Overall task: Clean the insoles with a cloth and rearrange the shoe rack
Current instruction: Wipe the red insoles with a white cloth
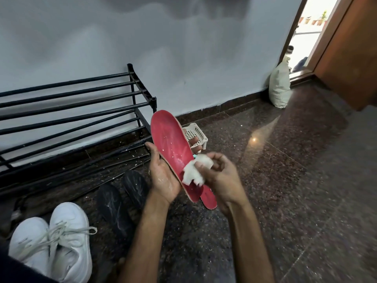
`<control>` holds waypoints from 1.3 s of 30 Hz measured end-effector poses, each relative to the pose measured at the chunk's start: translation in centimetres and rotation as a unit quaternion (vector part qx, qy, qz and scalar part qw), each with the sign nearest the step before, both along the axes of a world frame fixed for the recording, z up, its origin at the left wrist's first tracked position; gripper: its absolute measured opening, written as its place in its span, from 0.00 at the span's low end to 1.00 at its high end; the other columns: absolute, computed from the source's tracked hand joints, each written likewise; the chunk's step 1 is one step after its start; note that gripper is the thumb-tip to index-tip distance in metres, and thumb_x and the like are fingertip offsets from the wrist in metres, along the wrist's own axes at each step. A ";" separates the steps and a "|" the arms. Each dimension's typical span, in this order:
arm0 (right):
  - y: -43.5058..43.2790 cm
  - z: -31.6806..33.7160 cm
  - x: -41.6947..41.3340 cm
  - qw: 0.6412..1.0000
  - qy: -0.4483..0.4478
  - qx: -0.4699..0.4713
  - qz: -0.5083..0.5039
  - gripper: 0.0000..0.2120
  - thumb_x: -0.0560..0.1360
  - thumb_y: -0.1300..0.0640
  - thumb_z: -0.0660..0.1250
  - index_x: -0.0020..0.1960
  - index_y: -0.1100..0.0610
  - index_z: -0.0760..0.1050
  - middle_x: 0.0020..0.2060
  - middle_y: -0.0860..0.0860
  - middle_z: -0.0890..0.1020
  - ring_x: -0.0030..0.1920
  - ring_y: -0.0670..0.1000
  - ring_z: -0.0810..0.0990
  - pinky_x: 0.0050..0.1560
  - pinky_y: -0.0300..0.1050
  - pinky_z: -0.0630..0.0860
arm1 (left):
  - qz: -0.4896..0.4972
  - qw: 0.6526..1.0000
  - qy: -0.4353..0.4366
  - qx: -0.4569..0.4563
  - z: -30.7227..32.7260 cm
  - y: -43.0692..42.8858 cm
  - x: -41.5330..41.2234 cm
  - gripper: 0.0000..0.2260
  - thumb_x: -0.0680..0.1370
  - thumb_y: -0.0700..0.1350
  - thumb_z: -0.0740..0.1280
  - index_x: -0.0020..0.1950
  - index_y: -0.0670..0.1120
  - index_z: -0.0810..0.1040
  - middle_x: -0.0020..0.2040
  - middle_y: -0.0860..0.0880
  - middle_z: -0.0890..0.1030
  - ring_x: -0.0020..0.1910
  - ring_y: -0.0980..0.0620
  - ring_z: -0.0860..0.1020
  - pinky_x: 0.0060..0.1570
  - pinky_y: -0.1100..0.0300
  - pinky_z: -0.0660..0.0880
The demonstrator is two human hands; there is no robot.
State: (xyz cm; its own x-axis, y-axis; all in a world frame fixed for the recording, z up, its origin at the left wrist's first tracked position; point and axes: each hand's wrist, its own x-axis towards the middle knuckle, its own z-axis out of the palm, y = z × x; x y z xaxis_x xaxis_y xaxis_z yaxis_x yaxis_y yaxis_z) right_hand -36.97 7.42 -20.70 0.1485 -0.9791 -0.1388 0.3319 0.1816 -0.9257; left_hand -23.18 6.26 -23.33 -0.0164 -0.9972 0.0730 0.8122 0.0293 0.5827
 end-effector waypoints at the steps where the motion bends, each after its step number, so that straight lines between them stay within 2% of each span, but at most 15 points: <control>1: 0.2 -1.7 0.2 0.993 0.118 -0.002 -0.013 0.14 0.69 0.65 0.75 0.51 0.58 0.73 0.44 0.56 0.83 0.42 0.55 0.82 0.39 0.47 0.80 | 0.003 1.000 -0.007 -0.006 0.0 0.0 0.1 0.41 0.76 0.73 0.49 0.71 0.41 0.72 0.69 0.32 0.72 0.67 0.34 0.72 0.71 0.31 0.59; 3: 0.6 -5.0 -0.6 0.910 0.413 0.007 -0.037 0.12 0.70 0.58 0.74 0.49 0.55 0.72 0.44 0.53 0.82 0.42 0.54 0.81 0.39 0.44 0.76 | 0.011 0.999 -0.027 -0.018 0.2 0.1 0.3 0.40 0.76 0.71 0.49 0.74 0.42 0.68 0.69 0.32 0.71 0.66 0.34 0.72 0.69 0.30 0.60; 5: 0.9 -6.6 -2.2 0.818 0.572 0.020 -0.049 0.10 0.73 0.56 0.70 0.49 0.55 0.71 0.46 0.53 0.82 0.44 0.54 0.80 0.39 0.43 0.71 | 0.013 0.999 -0.037 -0.027 0.3 0.3 0.7 0.39 0.77 0.70 0.49 0.76 0.42 0.65 0.69 0.32 0.71 0.64 0.34 0.74 0.68 0.30 0.62; 7: 0.3 -6.6 -3.5 0.855 0.515 0.017 -0.054 0.09 0.72 0.58 0.72 0.47 0.54 0.72 0.45 0.54 0.82 0.42 0.53 0.80 0.39 0.44 0.74 | 0.002 0.999 -0.041 -0.032 0.3 0.5 0.8 0.39 0.76 0.69 0.50 0.77 0.43 0.64 0.70 0.32 0.71 0.63 0.35 0.75 0.69 0.30 0.62; 10: -0.5 -3.4 -3.1 0.972 0.229 -0.044 -0.039 0.13 0.70 0.65 0.75 0.49 0.55 0.75 0.43 0.55 0.83 0.40 0.51 0.82 0.35 0.43 0.76 | -0.014 0.999 -0.045 -0.021 0.3 0.7 0.6 0.38 0.78 0.69 0.48 0.74 0.42 0.68 0.71 0.34 0.70 0.64 0.36 0.74 0.71 0.32 0.60; 13: -0.8 -1.0 -1.4 0.998 0.040 -0.041 -0.017 0.14 0.71 0.68 0.74 0.53 0.60 0.75 0.42 0.55 0.85 0.40 0.52 0.84 0.35 0.43 0.78 | -0.020 0.999 -0.031 -0.013 0.1 0.7 0.1 0.38 0.79 0.69 0.45 0.68 0.42 0.77 0.68 0.36 0.75 0.63 0.38 0.75 0.71 0.36 0.63; 15: -0.6 -2.2 -1.2 0.974 0.218 -0.044 -0.036 0.11 0.71 0.63 0.75 0.50 0.58 0.77 0.43 0.53 0.84 0.40 0.50 0.83 0.35 0.40 0.77 | -0.018 0.999 -0.036 -0.012 0.2 0.8 0.0 0.37 0.79 0.68 0.44 0.66 0.43 0.78 0.66 0.36 0.76 0.60 0.39 0.77 0.70 0.36 0.65; 18: 0.2 -5.2 -2.5 0.864 0.497 -0.008 -0.077 0.06 0.71 0.56 0.74 0.45 0.54 0.77 0.39 0.49 0.83 0.39 0.48 0.81 0.37 0.42 0.76 | -0.014 0.999 -0.041 -0.016 0.0 0.7 0.2 0.36 0.79 0.67 0.46 0.67 0.43 0.78 0.66 0.34 0.75 0.58 0.37 0.78 0.69 0.32 0.63; 23: -0.3 -0.8 -2.9 0.985 0.134 -0.039 -0.106 0.07 0.72 0.64 0.74 0.48 0.59 0.79 0.40 0.55 0.85 0.39 0.54 0.83 0.35 0.46 0.78 | -0.036 0.992 -0.120 0.010 -0.9 0.8 -0.2 0.36 0.77 0.69 0.49 0.67 0.42 0.77 0.62 0.35 0.78 0.57 0.37 0.79 0.60 0.38 0.76; 25: -0.5 2.7 -1.1 0.995 0.008 -0.046 -0.085 0.08 0.73 0.65 0.72 0.51 0.61 0.77 0.41 0.54 0.83 0.37 0.50 0.82 0.30 0.42 0.77 | -0.043 0.990 -0.133 0.030 -1.7 0.9 -1.0 0.35 0.76 0.68 0.51 0.67 0.44 0.77 0.64 0.36 0.77 0.62 0.36 0.76 0.62 0.37 0.73; 29: -1.4 3.7 2.7 0.979 0.138 -0.086 -0.125 0.08 0.72 0.61 0.73 0.49 0.56 0.77 0.45 0.52 0.83 0.42 0.49 0.83 0.41 0.44 0.81 | -0.023 0.987 -0.132 0.085 -1.8 1.0 -2.3 0.30 0.80 0.64 0.50 0.63 0.46 0.80 0.61 0.40 0.81 0.60 0.44 0.80 0.58 0.49 0.78; 32: -0.3 1.4 1.6 0.924 0.356 -0.083 -0.110 0.07 0.72 0.60 0.72 0.48 0.55 0.76 0.41 0.48 0.81 0.38 0.44 0.79 0.36 0.35 0.76 | -0.026 0.990 -0.119 0.075 -2.1 0.8 -2.2 0.37 0.77 0.69 0.49 0.67 0.42 0.78 0.65 0.38 0.78 0.66 0.42 0.76 0.69 0.43 0.69; 35: 1.9 -0.5 -1.1 0.850 0.522 -0.015 -0.074 0.07 0.72 0.59 0.71 0.48 0.54 0.74 0.42 0.50 0.82 0.40 0.47 0.79 0.40 0.43 0.78 | -0.012 0.995 -0.090 0.052 -2.4 0.3 -2.0 0.37 0.78 0.68 0.49 0.70 0.40 0.74 0.67 0.34 0.75 0.68 0.38 0.73 0.72 0.36 0.62; 37: 1.9 0.3 -2.3 0.861 0.504 -0.010 -0.061 0.08 0.73 0.58 0.73 0.46 0.53 0.74 0.42 0.50 0.81 0.40 0.48 0.80 0.39 0.43 0.78 | -0.020 0.996 -0.075 0.043 -2.3 0.4 -1.9 0.37 0.78 0.68 0.50 0.70 0.41 0.74 0.68 0.34 0.74 0.69 0.38 0.72 0.72 0.36 0.62; 39: 1.0 2.3 -2.3 0.942 0.330 -0.041 -0.039 0.08 0.72 0.59 0.74 0.47 0.54 0.75 0.43 0.52 0.82 0.41 0.50 0.83 0.37 0.43 0.78 | -0.033 0.996 -0.062 0.048 -2.0 0.6 -2.0 0.37 0.77 0.69 0.49 0.71 0.42 0.74 0.68 0.36 0.75 0.68 0.39 0.73 0.70 0.39 0.66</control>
